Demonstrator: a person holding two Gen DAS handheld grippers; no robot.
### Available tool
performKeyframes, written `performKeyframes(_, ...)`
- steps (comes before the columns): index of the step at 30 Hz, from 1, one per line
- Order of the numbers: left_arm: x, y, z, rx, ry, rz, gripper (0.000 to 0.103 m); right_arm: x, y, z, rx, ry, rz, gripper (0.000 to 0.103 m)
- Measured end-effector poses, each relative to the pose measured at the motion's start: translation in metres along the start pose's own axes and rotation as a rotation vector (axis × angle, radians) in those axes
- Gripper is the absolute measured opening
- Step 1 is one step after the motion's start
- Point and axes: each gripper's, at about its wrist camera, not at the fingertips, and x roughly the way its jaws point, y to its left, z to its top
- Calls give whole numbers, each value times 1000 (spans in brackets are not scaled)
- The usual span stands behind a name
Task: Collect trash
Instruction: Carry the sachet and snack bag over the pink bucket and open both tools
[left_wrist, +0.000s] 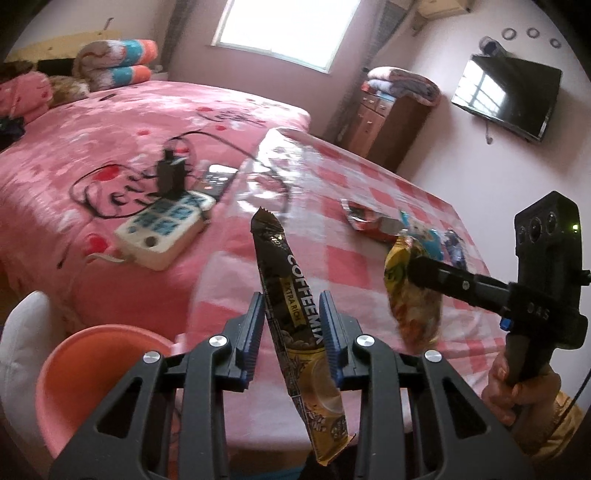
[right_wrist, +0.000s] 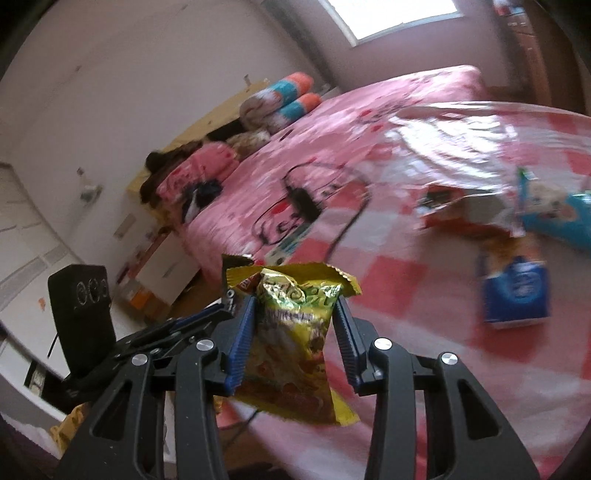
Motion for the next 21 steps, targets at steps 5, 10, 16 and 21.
performKeyframes(5, -18, 42, -11, -52, -3, 84, 32, 33, 38, -6, -69, 84, 66, 34)
performKeyframes(10, -28, 79, -27, -107, 6, 150, 32, 61, 73, -12, -156, 147, 87, 32)
performKeyframes(16, -23, 112, -47, -170, 38, 187, 26, 69, 80, -19, -228, 119, -24, 33)
performKeyframes(21, -17, 118, -52, -178, 55, 189, 26, 68, 69, -10, -293, 71, -164, 63)
